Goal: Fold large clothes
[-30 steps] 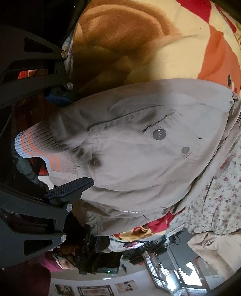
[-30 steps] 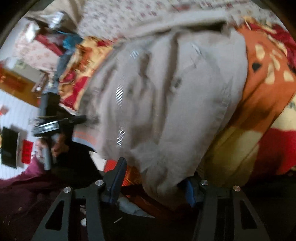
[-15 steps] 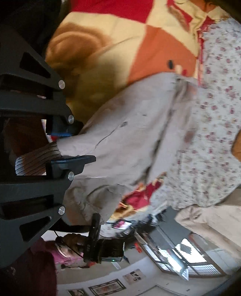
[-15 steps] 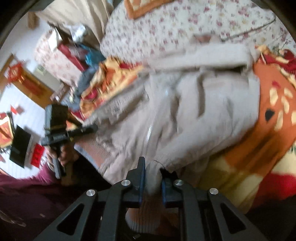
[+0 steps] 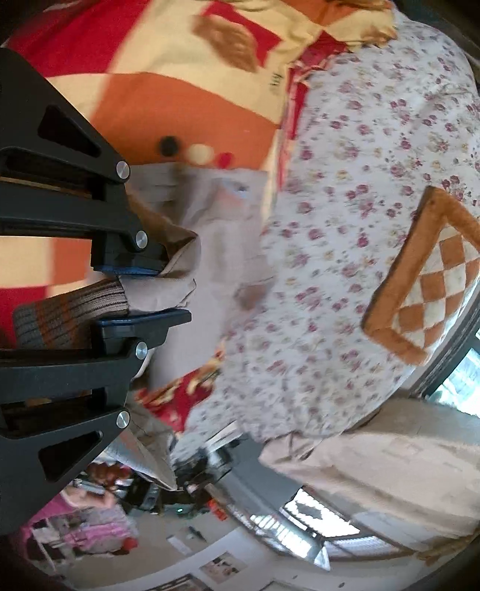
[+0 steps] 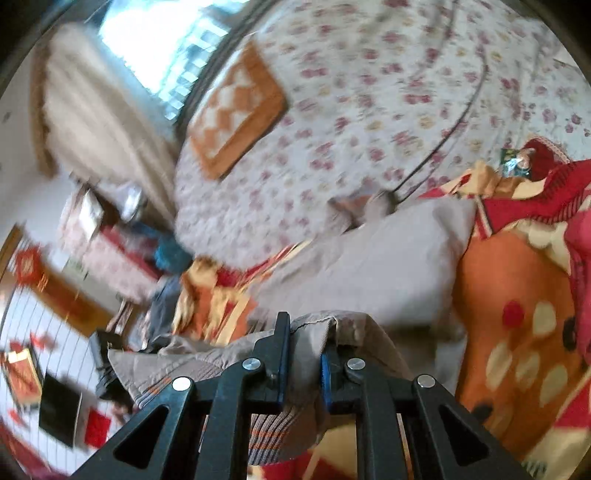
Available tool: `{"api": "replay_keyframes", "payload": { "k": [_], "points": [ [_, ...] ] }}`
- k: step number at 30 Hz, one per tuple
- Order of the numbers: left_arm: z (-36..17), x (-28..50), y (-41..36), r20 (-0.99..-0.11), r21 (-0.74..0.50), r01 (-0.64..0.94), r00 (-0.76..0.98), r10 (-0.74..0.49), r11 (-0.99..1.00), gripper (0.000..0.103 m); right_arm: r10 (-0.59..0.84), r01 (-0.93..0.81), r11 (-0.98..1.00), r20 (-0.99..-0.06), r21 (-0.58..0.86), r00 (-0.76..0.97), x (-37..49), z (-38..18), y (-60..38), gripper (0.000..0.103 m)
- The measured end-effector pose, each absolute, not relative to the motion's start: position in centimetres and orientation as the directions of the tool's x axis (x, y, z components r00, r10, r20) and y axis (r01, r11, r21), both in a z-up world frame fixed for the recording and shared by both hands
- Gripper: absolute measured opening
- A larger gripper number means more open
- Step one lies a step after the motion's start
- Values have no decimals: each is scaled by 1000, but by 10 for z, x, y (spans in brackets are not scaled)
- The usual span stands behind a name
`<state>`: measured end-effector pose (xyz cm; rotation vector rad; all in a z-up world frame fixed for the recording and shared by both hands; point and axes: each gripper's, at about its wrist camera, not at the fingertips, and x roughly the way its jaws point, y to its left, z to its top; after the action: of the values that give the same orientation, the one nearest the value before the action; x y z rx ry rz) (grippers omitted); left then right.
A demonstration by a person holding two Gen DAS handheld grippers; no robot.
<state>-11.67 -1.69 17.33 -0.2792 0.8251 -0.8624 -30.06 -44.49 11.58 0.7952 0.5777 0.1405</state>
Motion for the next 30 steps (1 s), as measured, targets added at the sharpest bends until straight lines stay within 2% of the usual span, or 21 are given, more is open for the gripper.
{"api": "replay_keyframes", "payload": {
  "k": [4,10,14,17,20,22,24,27,30],
  "points": [
    [159,-54,-59,-582,-502,504,405,-706,703,15,259,172,718,-488,674,833,-251,114,-475,13],
    [106,28,-107,-682,-460,398,415,-603,794,15,175,299,708,-568,640,804,-193,85,-521,12],
    [75,56,-122,-722,-446,349,405,-562,824,15,164,361,689,-620,628,767,-163,49,-544,12],
    [62,70,-132,-745,-438,332,385,-544,835,19,142,362,743,-661,563,736,-145,35,-545,12],
    [58,79,-135,-765,-454,317,340,-547,833,35,138,379,747,-686,545,714,-137,34,-548,14],
    [72,73,-129,-752,-447,332,364,-550,831,71,143,393,726,-683,564,716,-140,39,-550,22],
    [91,64,-119,-718,-424,345,436,-543,837,82,124,392,718,-660,576,741,-153,53,-546,43],
    [109,54,-105,-699,-422,351,461,-546,836,83,54,374,759,-623,534,780,-176,80,-528,46],
    [113,36,-94,-696,-421,369,454,-556,829,83,58,321,816,-620,480,782,-184,94,-500,46]
  ]
}}
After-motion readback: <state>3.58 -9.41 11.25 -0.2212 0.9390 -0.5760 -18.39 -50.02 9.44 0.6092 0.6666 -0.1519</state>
